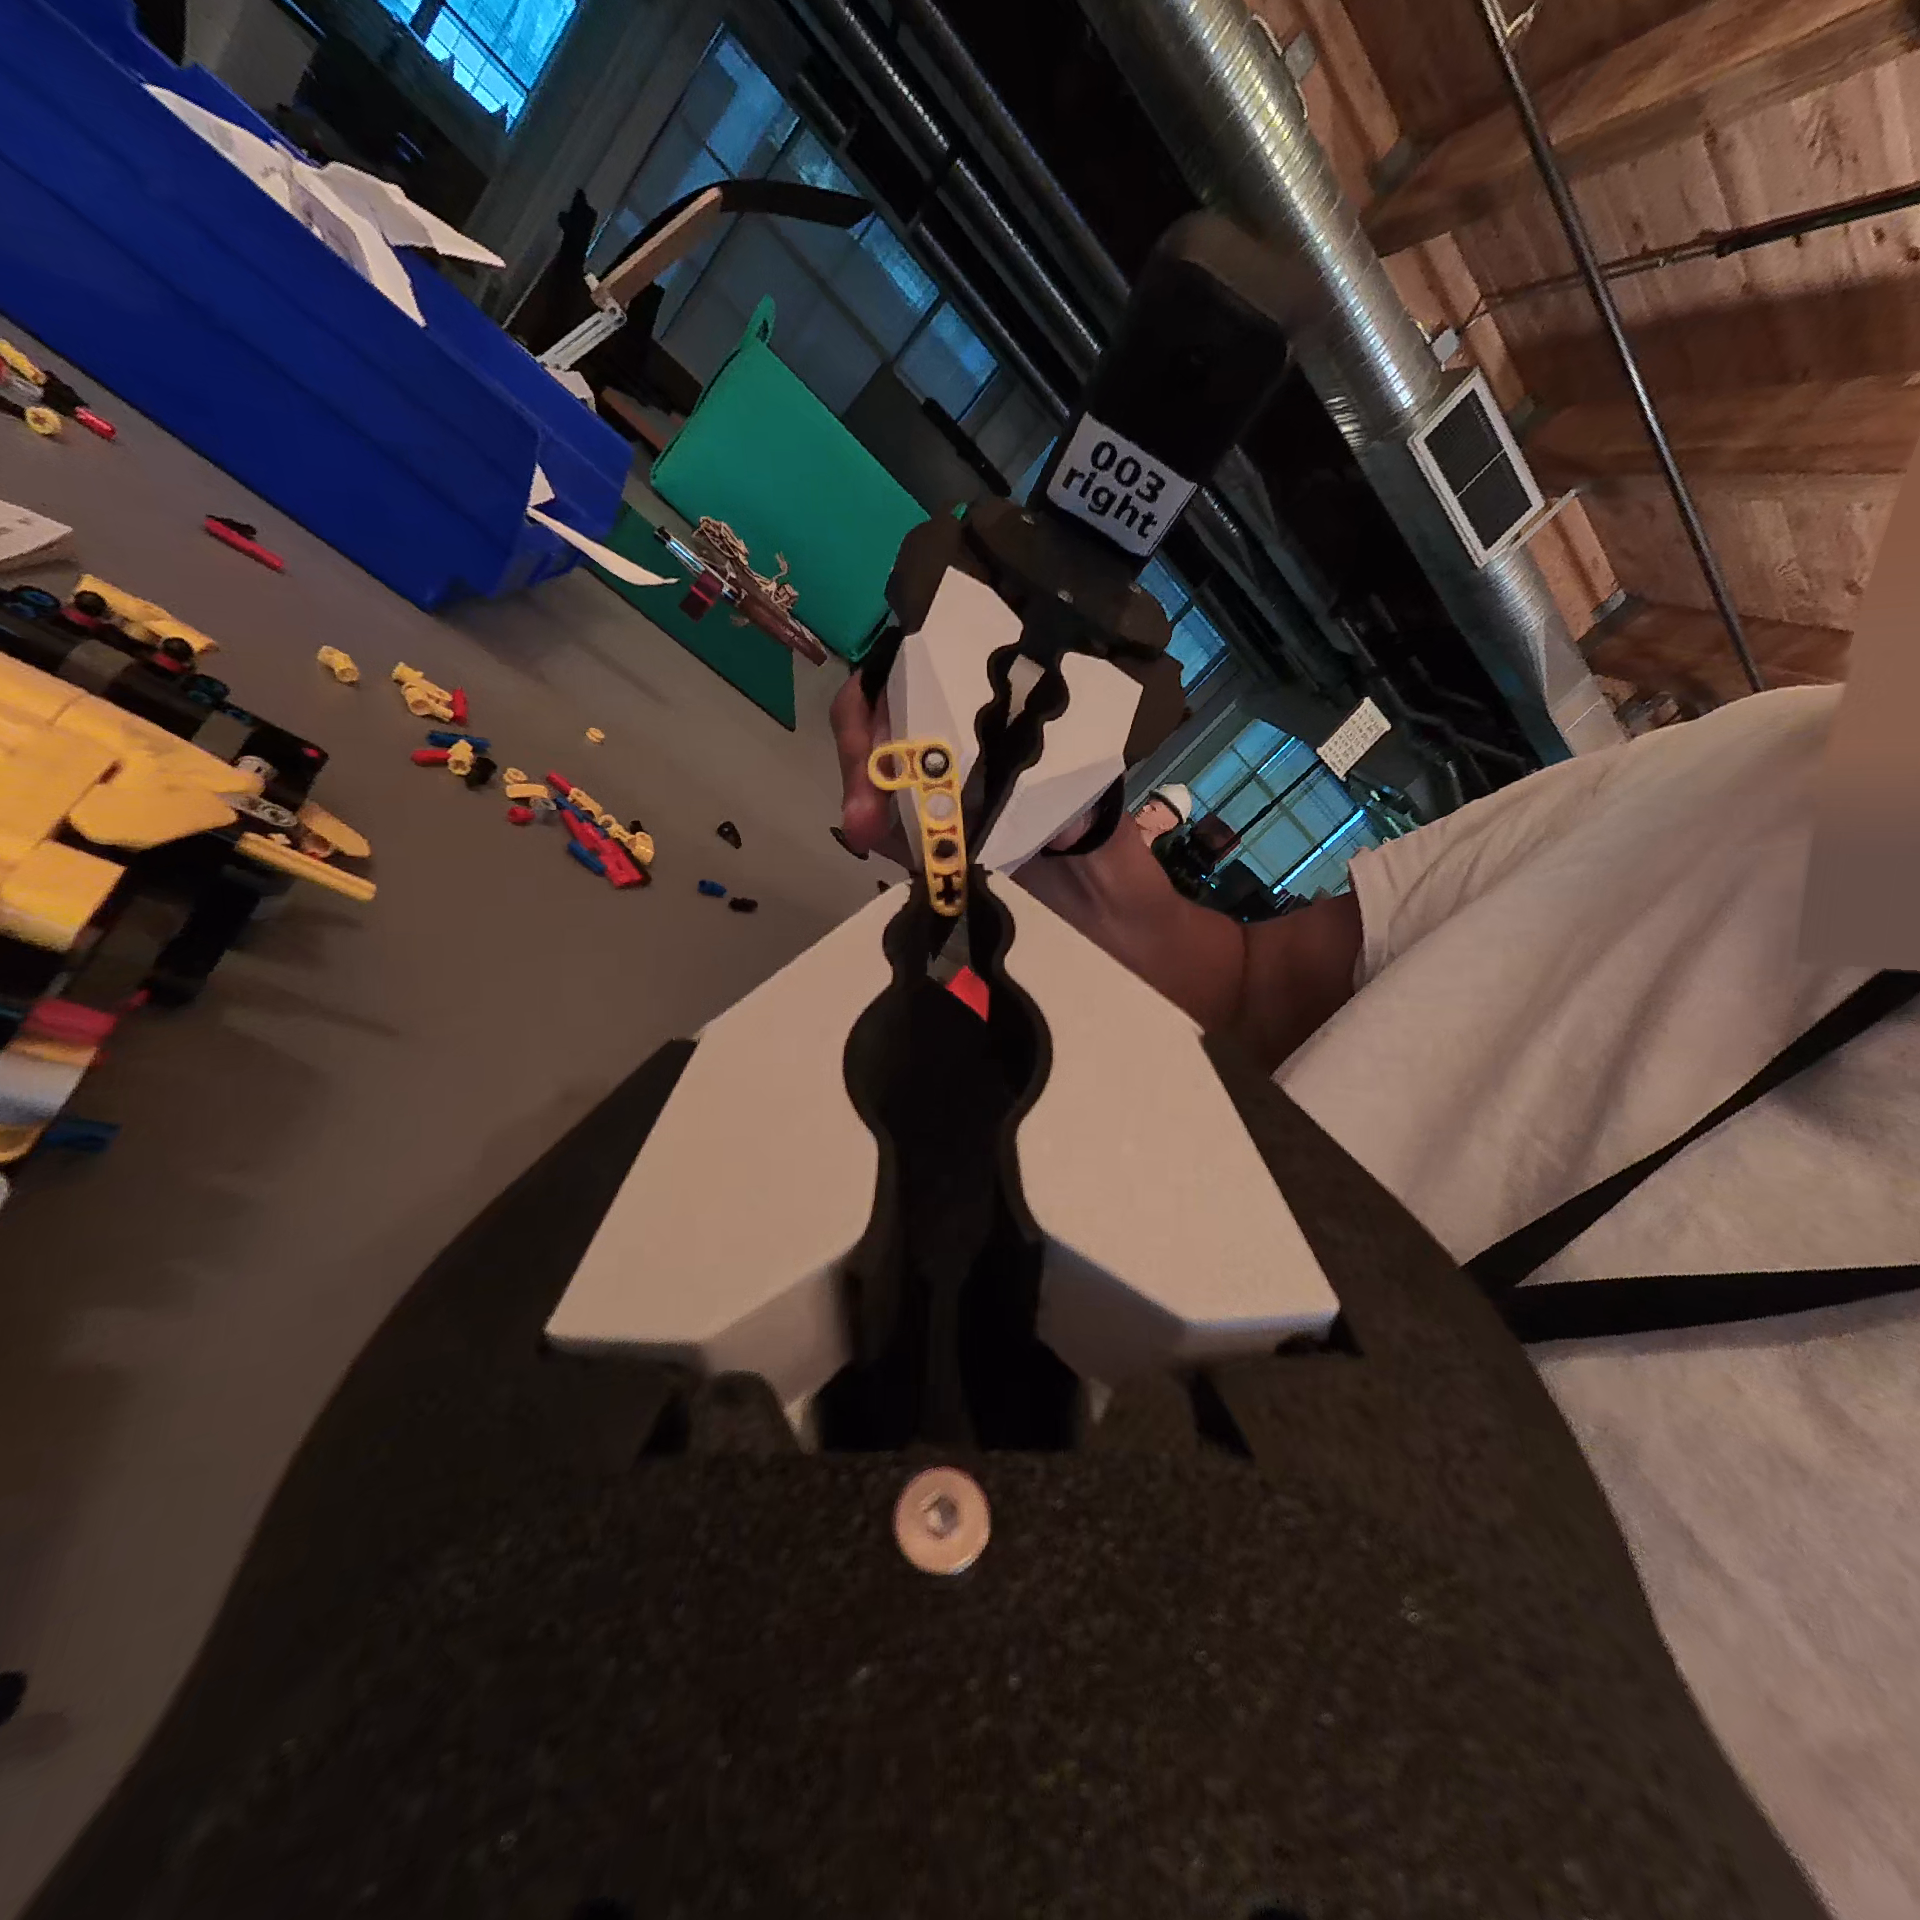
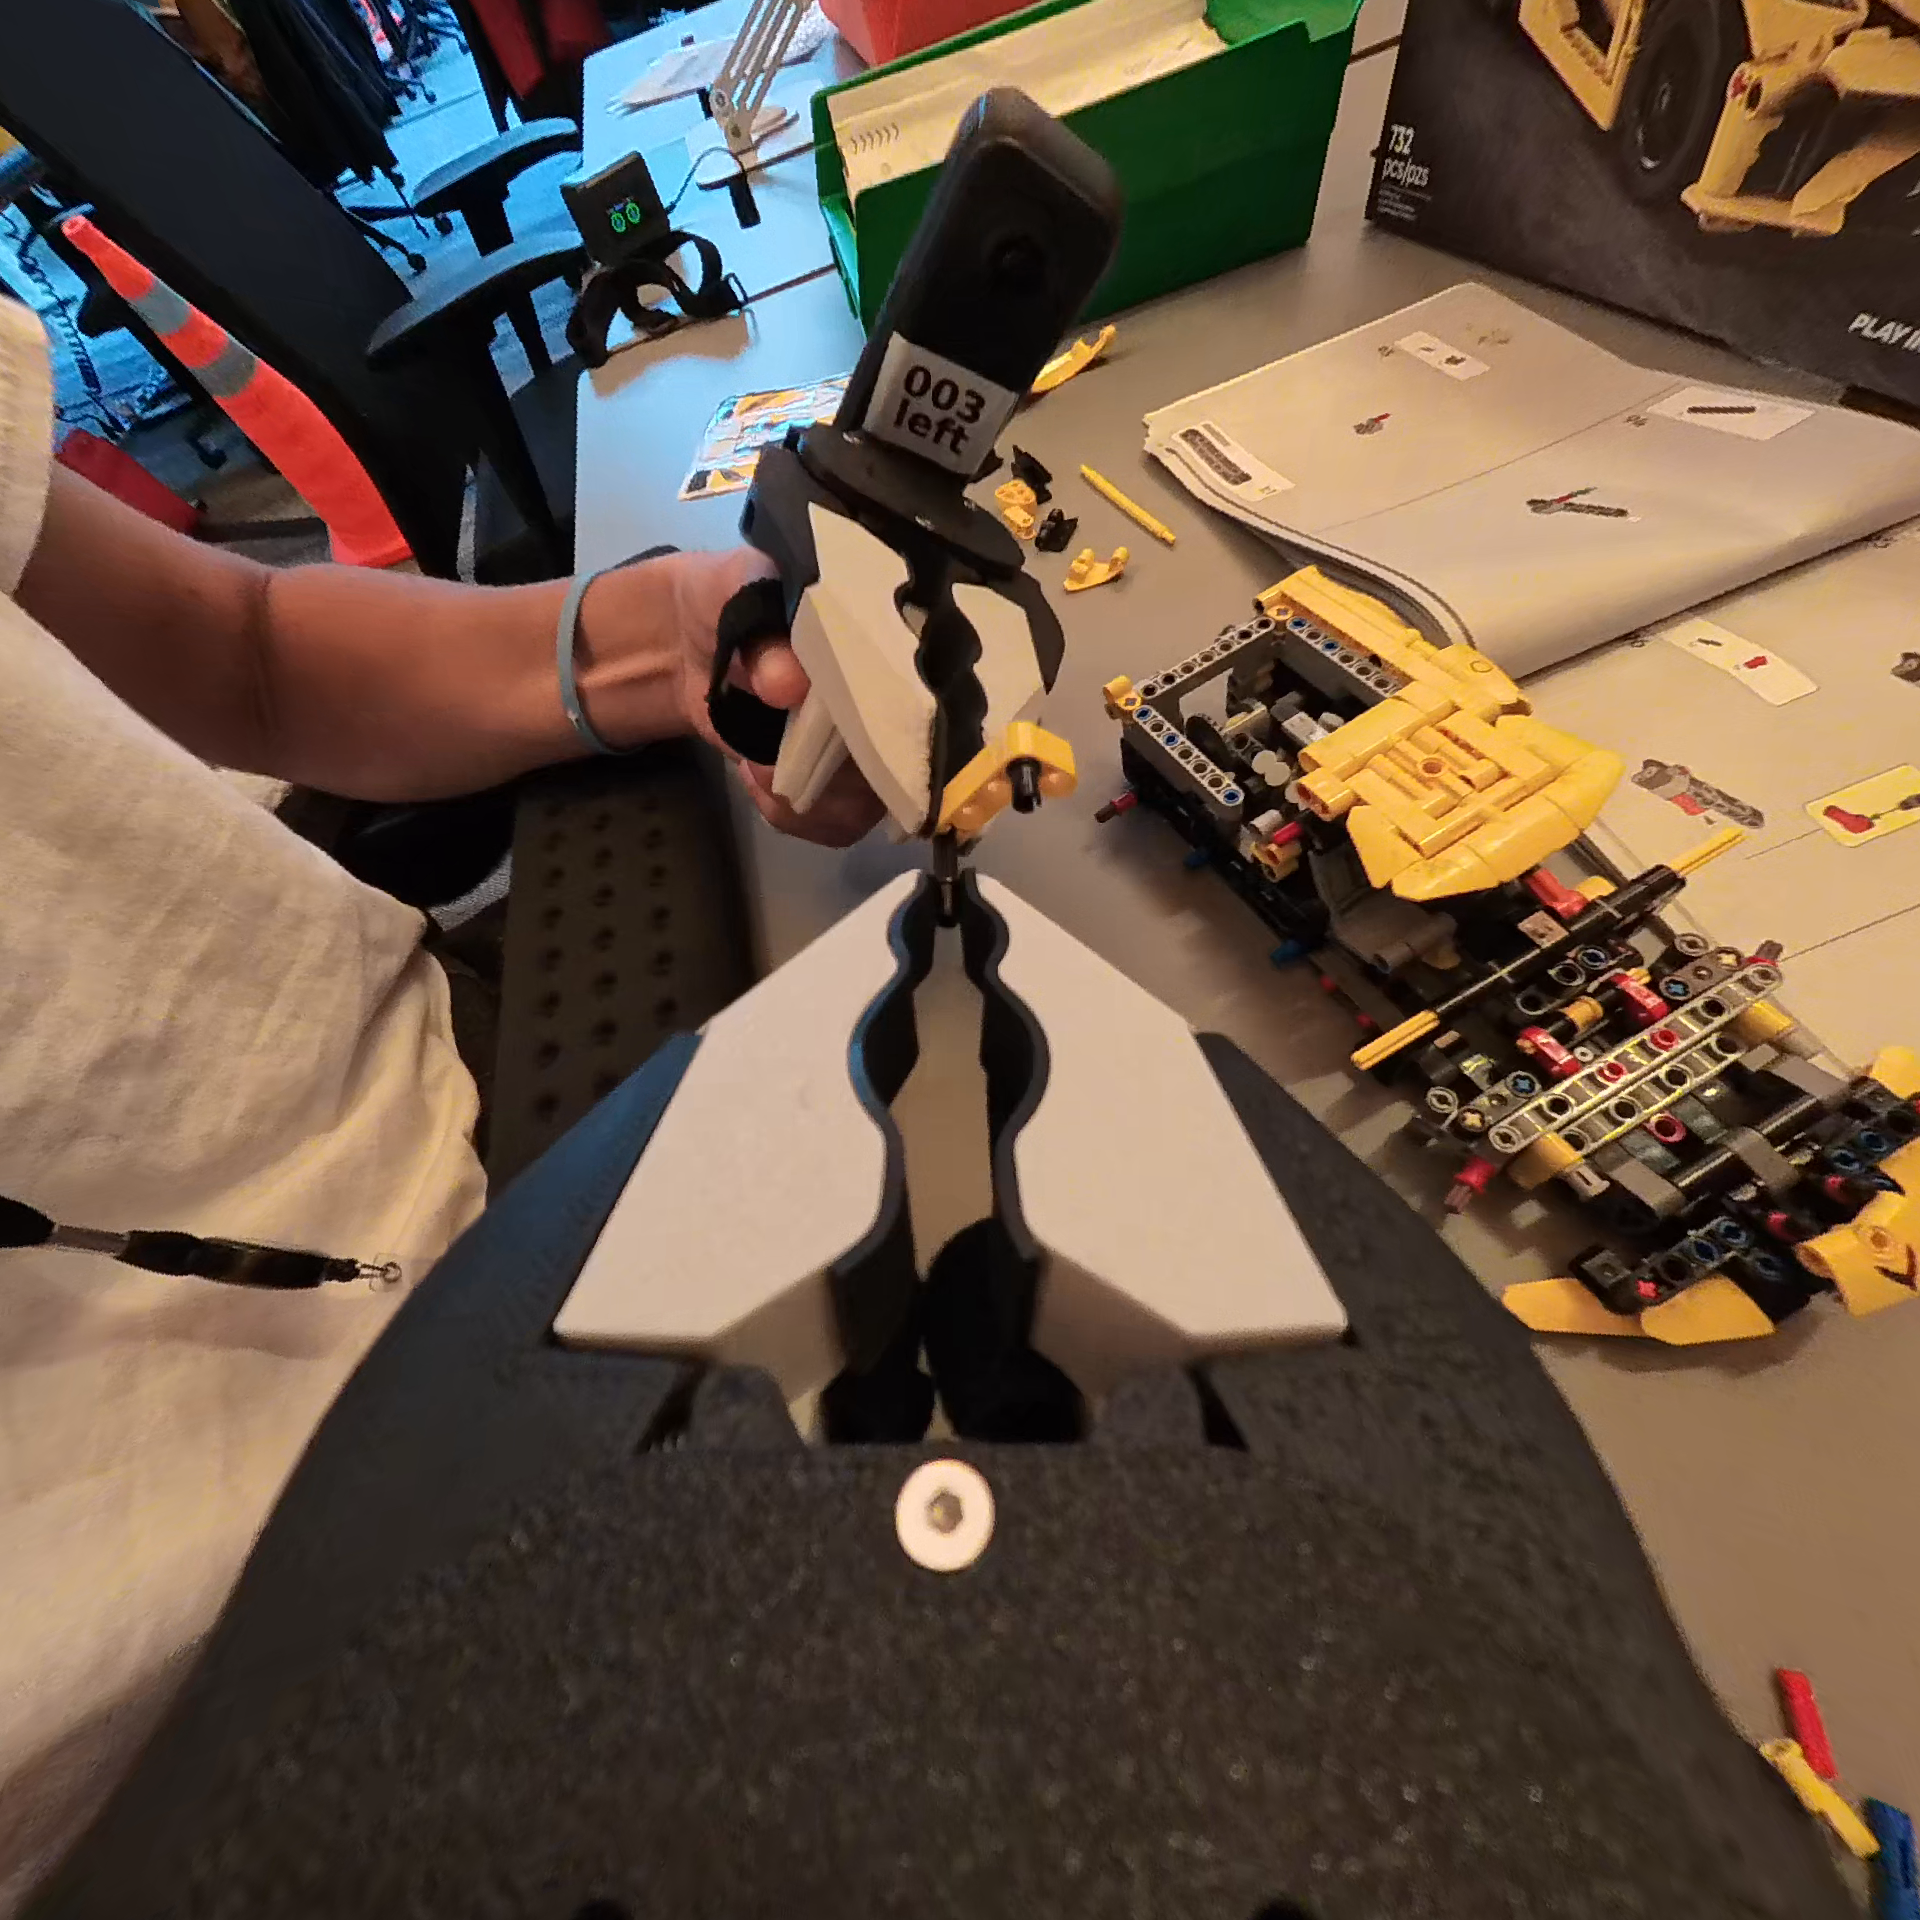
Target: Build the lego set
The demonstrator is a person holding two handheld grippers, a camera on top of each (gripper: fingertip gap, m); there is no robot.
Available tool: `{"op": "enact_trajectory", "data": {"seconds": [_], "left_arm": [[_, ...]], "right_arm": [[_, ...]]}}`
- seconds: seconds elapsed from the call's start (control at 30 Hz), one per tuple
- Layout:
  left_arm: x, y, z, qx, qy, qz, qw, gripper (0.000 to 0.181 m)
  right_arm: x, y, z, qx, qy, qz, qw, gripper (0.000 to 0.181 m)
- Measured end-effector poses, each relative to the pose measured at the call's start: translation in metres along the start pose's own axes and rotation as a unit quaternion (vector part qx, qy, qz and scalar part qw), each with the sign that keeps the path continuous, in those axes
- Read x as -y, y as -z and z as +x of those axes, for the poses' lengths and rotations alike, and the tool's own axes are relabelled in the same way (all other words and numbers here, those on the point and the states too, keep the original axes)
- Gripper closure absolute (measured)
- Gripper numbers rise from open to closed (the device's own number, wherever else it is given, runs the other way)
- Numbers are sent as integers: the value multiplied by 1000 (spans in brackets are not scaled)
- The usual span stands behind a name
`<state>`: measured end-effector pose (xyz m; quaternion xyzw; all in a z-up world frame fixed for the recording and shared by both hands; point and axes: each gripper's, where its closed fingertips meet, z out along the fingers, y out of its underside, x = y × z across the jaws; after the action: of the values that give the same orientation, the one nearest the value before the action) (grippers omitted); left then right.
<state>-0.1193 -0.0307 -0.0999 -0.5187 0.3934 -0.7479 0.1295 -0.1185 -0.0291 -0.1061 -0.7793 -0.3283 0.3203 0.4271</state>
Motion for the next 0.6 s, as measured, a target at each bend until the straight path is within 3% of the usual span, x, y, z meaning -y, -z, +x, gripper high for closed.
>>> {"op": "enact_trajectory", "data": {"seconds": [0.2,0.43,0.6], "left_arm": [[10,2,3,-24,30,32,999,174],[28,13,1,-47,79,89,992,175],[29,14,2,-54,91,95,990,175]], "right_arm": [[10,0,1,-6,3,35,999,178],[32,-1,15,-175,94,128,972,163],[32,1,14,-154,54,164,973,166]]}}
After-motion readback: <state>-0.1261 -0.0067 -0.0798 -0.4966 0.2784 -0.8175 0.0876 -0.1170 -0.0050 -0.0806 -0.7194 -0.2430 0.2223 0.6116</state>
